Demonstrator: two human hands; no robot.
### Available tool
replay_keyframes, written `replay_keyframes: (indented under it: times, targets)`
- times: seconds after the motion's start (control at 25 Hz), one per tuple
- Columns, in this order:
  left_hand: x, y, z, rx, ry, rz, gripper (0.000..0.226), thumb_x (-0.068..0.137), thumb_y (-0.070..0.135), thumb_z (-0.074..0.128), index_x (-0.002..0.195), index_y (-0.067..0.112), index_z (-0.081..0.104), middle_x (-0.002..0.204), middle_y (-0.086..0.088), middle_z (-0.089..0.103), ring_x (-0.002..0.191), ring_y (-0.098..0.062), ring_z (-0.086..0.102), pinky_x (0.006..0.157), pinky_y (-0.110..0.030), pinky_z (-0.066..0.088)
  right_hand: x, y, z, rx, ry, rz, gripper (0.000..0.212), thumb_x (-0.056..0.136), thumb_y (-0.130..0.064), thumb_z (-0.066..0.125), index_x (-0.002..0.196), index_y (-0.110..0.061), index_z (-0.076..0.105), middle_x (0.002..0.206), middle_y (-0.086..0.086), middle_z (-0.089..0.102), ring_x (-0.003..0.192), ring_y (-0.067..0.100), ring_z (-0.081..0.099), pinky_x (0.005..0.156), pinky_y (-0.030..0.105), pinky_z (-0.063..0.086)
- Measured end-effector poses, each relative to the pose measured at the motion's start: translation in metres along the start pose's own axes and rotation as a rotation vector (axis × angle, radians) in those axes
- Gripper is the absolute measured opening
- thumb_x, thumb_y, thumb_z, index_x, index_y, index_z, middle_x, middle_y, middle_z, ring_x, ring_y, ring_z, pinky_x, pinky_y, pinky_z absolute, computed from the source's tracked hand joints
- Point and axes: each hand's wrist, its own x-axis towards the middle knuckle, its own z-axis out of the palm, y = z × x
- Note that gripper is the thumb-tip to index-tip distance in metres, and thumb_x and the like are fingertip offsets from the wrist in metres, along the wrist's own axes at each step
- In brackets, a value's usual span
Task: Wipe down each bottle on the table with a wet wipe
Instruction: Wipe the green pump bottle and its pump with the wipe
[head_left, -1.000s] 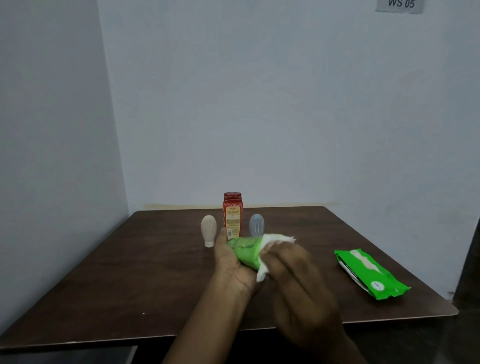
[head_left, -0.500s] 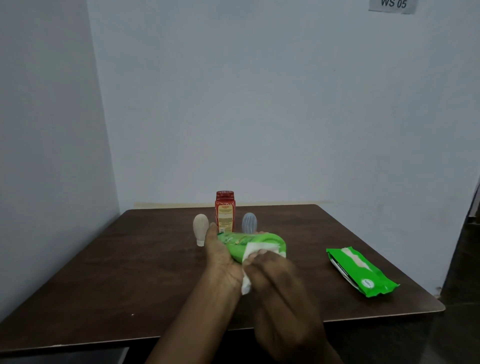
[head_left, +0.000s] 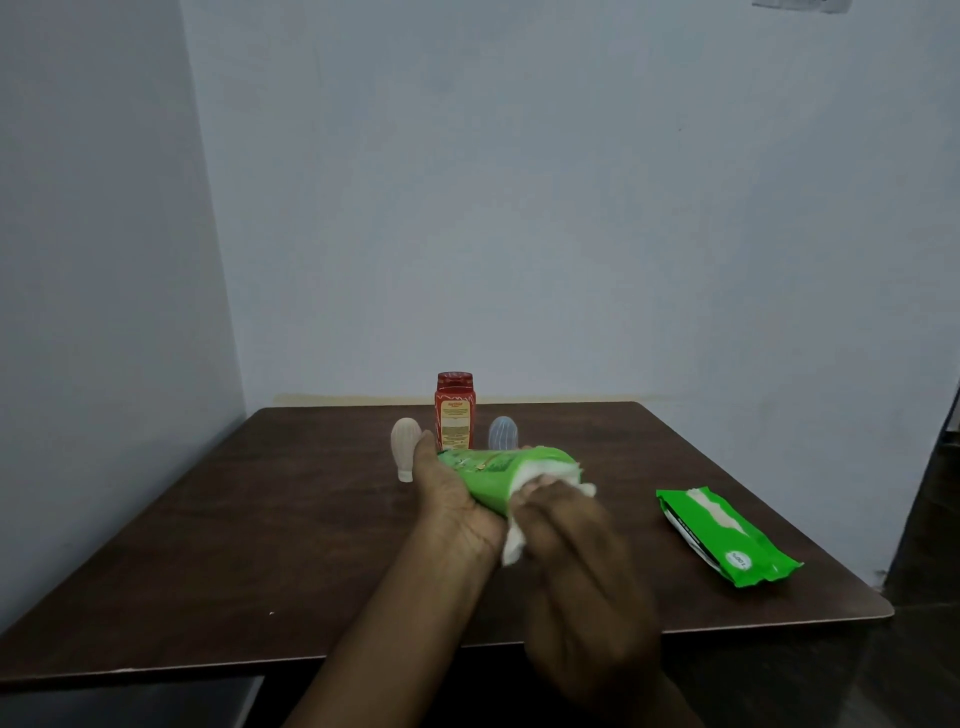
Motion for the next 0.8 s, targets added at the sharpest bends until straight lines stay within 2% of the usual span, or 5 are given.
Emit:
replay_keyframes:
  times: [0.28,0.4,0.6,0.72,0.8]
  targets:
    - [-0.001,0.001,0.0,-0.011,0.014,0.008,0.086,0.082,0.069,0.06,0.145,0.017,0.038,0.142,-0.024,0.055,0.113,-0.04,0.063,0.083,-0.066,0.053,-0.01,0.004,0.001,-0.016,0.029,-0.045,0.026,0.09,0.0,0.052,0.104,0.005,0.073,0.114,0.018,0.069,0.115,0.028,0.065,0.093,0.043,0.053]
    - [0.006,0.0,0.001,-0.067,-0.005,0.004,0.086,0.077,0.067,0.064,0.144,0.02,0.037,0.138,-0.024,0.059,0.121,-0.039,0.062,0.1,-0.063,0.042,-0.011,0.011,0.002,0.011,0.05,0.012,0.036,0.073,0.015,0.056,0.104,0.005,0.073,0.112,0.018,0.069,0.114,0.028,0.064,0.091,0.045,0.053]
    - [-0.002,-0.003,0.003,-0.026,-0.056,0.084,0.07,0.085,0.064,0.059,0.13,0.013,0.046,0.122,-0.019,0.063,0.098,-0.036,0.063,0.081,-0.053,0.056,-0.027,0.028,-0.001,0.031,0.038,-0.061,0.03,0.091,-0.005,0.047,0.102,0.005,0.073,0.111,0.017,0.07,0.111,0.028,0.066,0.092,0.042,0.052]
    - [-0.01,-0.001,-0.001,0.19,-0.143,0.157,0.042,0.093,0.042,0.059,0.101,0.001,0.059,0.082,-0.016,0.067,0.072,-0.028,0.064,0.083,-0.046,0.056,-0.023,0.058,-0.009,0.093,0.013,0.277,0.027,0.089,0.002,0.049,0.104,0.001,0.072,0.111,0.008,0.069,0.11,0.019,0.063,0.095,0.037,0.049]
    - [-0.012,0.003,-0.009,0.426,-0.227,0.232,0.038,0.087,0.024,0.069,0.108,-0.008,0.064,0.095,-0.017,0.072,0.083,-0.029,0.07,0.09,-0.046,0.054,-0.018,0.064,-0.011,0.259,0.026,0.555,0.023,0.092,-0.005,0.05,0.1,-0.011,0.071,0.105,-0.001,0.07,0.104,0.012,0.064,0.09,0.031,0.05]
